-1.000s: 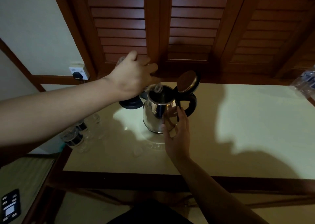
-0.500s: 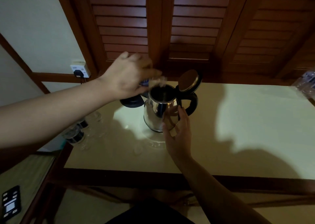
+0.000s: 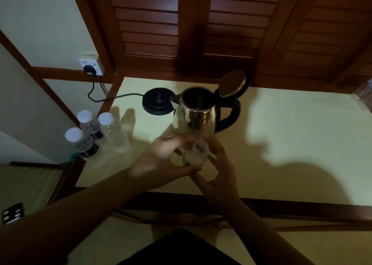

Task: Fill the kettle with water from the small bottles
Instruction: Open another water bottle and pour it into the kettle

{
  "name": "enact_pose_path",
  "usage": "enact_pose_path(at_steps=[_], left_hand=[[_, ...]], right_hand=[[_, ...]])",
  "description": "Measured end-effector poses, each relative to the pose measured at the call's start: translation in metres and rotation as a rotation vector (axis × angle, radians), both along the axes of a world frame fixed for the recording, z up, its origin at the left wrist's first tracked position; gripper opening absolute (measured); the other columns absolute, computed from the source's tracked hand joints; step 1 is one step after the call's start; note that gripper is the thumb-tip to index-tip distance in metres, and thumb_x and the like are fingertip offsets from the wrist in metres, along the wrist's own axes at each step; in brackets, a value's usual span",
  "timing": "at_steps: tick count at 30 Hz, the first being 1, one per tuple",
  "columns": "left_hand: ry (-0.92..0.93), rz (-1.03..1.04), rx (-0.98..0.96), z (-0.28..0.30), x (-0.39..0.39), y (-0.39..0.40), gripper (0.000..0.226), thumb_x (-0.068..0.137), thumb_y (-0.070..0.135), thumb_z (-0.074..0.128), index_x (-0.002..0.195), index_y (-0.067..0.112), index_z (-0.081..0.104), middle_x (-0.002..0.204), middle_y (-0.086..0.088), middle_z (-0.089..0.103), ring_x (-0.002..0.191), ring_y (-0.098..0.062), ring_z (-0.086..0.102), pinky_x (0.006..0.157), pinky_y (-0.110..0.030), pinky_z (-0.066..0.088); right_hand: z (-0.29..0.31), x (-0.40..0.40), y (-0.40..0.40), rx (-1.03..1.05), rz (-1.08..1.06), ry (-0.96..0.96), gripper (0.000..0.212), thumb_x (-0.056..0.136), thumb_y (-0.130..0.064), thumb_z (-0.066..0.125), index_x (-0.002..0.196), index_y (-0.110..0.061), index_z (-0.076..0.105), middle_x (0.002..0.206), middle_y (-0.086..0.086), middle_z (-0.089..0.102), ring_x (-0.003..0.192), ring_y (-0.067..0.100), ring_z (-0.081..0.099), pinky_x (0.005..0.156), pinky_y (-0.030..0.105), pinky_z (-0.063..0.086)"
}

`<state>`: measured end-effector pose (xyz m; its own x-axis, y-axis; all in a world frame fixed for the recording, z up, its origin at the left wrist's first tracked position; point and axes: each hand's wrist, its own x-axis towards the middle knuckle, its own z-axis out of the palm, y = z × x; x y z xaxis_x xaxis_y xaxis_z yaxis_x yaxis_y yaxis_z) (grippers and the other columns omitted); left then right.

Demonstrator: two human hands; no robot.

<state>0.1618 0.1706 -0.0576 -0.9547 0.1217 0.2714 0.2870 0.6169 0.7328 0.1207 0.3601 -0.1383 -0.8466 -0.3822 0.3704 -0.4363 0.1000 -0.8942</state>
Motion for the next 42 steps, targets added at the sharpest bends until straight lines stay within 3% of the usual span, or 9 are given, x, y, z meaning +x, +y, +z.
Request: enact_pose_path(at_steps=[3, 8, 15, 20, 23, 26, 34, 40, 42], left_hand=[[-0.070, 0.019, 0.083, -0.024, 0.000, -0.006, 0.060, 0.077, 0.033, 0.088, 0.131, 0.022, 0.065, 0.119, 0.011, 0.070, 0.106, -0.006, 0.066, 0.087, -0.031, 0.057], [-0.111, 0.101, -0.177, -0.060, 0.002, -0.037, 0.062, 0.077, 0.064, 0.075, 0.124, 0.024, 0.068, 0.112, 0.012, 0.063, 0.095, -0.003, 0.061, 0.081, -0.019, 0.051], [-0.217, 0.030, -0.532, -0.085, 0.001, -0.056, 0.046, 0.085, 0.047, 0.075, 0.124, 0.024, 0.072, 0.113, 0.001, 0.066, 0.102, -0.021, 0.060, 0.092, -0.038, 0.053], [-0.266, 0.080, -0.375, -0.074, -0.001, -0.050, 0.039, 0.090, 0.037, 0.074, 0.126, 0.024, 0.070, 0.115, 0.003, 0.064, 0.101, -0.010, 0.058, 0.089, -0.028, 0.049], [-0.100, 0.170, -0.066, -0.033, -0.003, -0.036, 0.031, 0.090, 0.029, 0.076, 0.120, 0.023, 0.072, 0.100, 0.009, 0.063, 0.085, -0.006, 0.059, 0.070, -0.011, 0.043], [-0.018, 0.115, 0.064, 0.011, -0.011, -0.015, 0.031, 0.091, 0.030, 0.074, 0.121, 0.021, 0.073, 0.100, 0.011, 0.061, 0.090, -0.006, 0.058, 0.074, -0.008, 0.041], [0.040, -0.029, -0.353, 0.024, -0.031, 0.006, 0.035, 0.093, 0.043, 0.068, 0.118, 0.019, 0.072, 0.109, 0.003, 0.062, 0.100, -0.012, 0.057, 0.086, -0.037, 0.051], [0.137, 0.058, -0.945, 0.043, -0.036, 0.029, 0.055, 0.091, 0.058, 0.040, 0.089, 0.015, 0.074, 0.089, -0.003, 0.069, 0.086, -0.022, 0.066, 0.069, -0.031, 0.045], [0.098, 0.043, -0.944, 0.046, -0.039, 0.034, 0.051, 0.096, 0.054, 0.043, 0.101, 0.014, 0.073, 0.103, -0.005, 0.068, 0.101, -0.022, 0.064, 0.078, -0.033, 0.048]], right_hand=[[-0.008, 0.006, -0.001, 0.082, 0.005, -0.112, 0.060, 0.092, -0.035, 0.081, 0.145, -0.029, 0.053, 0.133, -0.017, 0.070, 0.121, 0.002, 0.069, 0.096, 0.036, 0.062], [-0.015, 0.002, 0.002, 0.074, -0.109, -0.112, 0.063, 0.091, -0.041, 0.082, 0.141, -0.013, 0.056, 0.129, -0.005, 0.071, 0.116, 0.008, 0.071, 0.088, 0.031, 0.064], [-0.017, -0.003, 0.001, 0.145, -0.132, 0.001, 0.064, 0.090, -0.020, 0.086, 0.146, -0.026, 0.053, 0.130, -0.004, 0.064, 0.121, 0.004, 0.065, 0.093, 0.023, 0.060], [-0.022, -0.006, 0.001, 0.135, -0.129, -0.033, 0.065, 0.090, -0.024, 0.086, 0.147, -0.014, 0.056, 0.136, 0.000, 0.068, 0.123, 0.009, 0.068, 0.094, 0.034, 0.063], [-0.021, -0.008, 0.002, 0.139, -0.112, -0.029, 0.066, 0.090, -0.024, 0.086, 0.147, -0.017, 0.055, 0.136, -0.002, 0.069, 0.123, 0.007, 0.068, 0.094, 0.029, 0.062], [-0.024, -0.009, 0.003, 0.150, -0.118, -0.024, 0.068, 0.090, -0.027, 0.086, 0.149, -0.014, 0.054, 0.137, 0.000, 0.069, 0.122, 0.011, 0.069, 0.094, 0.033, 0.063], [-0.030, -0.010, 0.002, 0.137, -0.100, 0.015, 0.067, 0.092, -0.026, 0.084, 0.150, -0.019, 0.052, 0.134, -0.002, 0.068, 0.118, 0.012, 0.070, 0.091, 0.034, 0.063], [-0.036, -0.011, 0.002, 0.141, -0.118, 0.045, 0.062, 0.090, -0.023, 0.086, 0.144, -0.022, 0.053, 0.128, -0.004, 0.067, 0.114, 0.008, 0.069, 0.089, 0.035, 0.062], [-0.036, -0.012, 0.002, 0.148, -0.111, 0.041, 0.065, 0.090, -0.023, 0.086, 0.146, -0.027, 0.051, 0.130, -0.005, 0.067, 0.115, 0.010, 0.068, 0.089, 0.036, 0.061]])
